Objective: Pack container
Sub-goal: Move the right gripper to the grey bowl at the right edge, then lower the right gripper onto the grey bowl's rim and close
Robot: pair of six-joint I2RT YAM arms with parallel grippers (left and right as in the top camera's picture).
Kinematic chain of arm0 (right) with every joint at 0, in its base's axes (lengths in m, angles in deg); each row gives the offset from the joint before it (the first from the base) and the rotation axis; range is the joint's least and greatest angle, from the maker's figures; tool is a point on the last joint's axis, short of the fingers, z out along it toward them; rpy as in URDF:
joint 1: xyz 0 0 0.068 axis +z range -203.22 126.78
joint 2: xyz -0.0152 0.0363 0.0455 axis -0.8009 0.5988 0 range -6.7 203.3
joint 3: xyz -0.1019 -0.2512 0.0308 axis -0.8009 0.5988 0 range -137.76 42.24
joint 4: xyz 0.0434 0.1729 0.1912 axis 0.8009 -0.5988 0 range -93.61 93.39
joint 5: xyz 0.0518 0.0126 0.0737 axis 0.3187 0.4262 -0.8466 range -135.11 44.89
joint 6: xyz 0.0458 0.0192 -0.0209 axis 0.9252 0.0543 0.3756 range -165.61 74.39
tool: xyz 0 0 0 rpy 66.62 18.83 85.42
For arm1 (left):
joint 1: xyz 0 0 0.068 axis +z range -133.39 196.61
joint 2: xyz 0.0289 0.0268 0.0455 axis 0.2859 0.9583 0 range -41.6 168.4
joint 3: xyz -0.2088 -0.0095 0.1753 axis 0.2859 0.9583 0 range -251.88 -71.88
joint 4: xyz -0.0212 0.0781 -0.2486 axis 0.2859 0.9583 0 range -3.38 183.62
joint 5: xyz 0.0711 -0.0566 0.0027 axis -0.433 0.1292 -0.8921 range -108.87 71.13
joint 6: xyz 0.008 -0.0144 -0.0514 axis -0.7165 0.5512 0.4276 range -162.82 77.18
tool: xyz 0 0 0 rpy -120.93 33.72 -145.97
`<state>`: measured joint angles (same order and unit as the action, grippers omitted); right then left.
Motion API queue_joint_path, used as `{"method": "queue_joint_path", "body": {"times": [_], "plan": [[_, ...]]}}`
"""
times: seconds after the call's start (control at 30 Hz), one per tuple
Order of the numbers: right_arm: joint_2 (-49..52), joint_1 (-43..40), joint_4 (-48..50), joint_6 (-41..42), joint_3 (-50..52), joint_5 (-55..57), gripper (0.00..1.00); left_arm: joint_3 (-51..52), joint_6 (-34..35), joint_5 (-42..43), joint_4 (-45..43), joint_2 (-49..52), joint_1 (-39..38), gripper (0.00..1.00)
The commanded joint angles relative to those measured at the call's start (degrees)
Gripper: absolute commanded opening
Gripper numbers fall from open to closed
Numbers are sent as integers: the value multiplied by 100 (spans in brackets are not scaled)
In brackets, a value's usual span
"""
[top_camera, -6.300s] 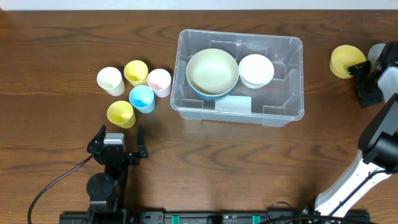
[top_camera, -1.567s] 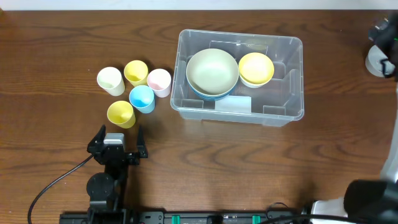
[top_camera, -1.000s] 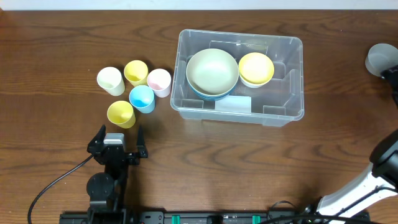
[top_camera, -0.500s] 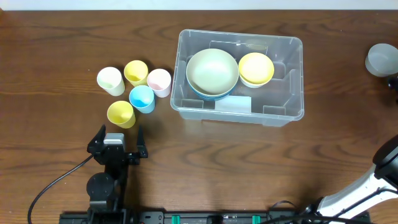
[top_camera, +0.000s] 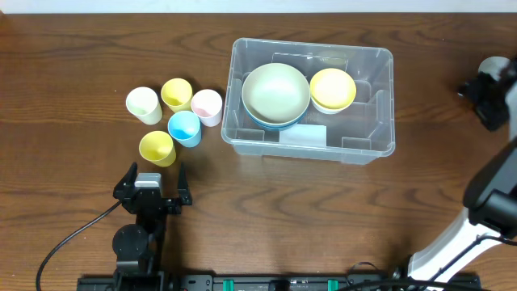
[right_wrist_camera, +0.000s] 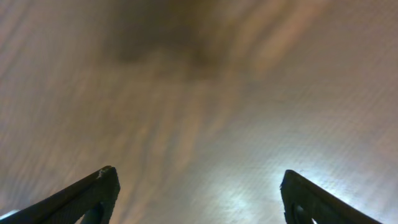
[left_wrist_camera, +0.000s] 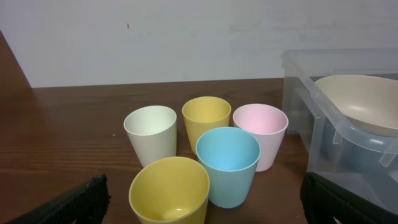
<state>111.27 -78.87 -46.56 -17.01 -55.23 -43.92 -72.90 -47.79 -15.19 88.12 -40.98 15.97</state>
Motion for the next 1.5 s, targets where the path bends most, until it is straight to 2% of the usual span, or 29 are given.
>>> {"method": "queue_joint_path", "body": {"times": [0.0,0.23,0.33,0.57,0.77,1.07,1.47], "plan": [[-70,326,-42,-407,-551,332,89,79,-81,83,219,-33,24,98],[-63,409,-1174,-750,-2533,334,96,79,-81,83,219,-33,24,98],[-63,258,-1399,-706,-2938,358,97,79,-81,83,219,-33,24,98],[452,-389,-1757,-184,-2949,-151,98,79,-81,83,221,-33,24,98],[1110,-706,-1609,297,-2949,-315,97,79,-81,83,219,-33,24,98],[1606,-769,-964,780,-2949,-243,97,79,-81,83,219,-33,24,98],[1956,-833,-728,1296,-2949,195,97,79,-81,83,221,-33,24,98]]}}
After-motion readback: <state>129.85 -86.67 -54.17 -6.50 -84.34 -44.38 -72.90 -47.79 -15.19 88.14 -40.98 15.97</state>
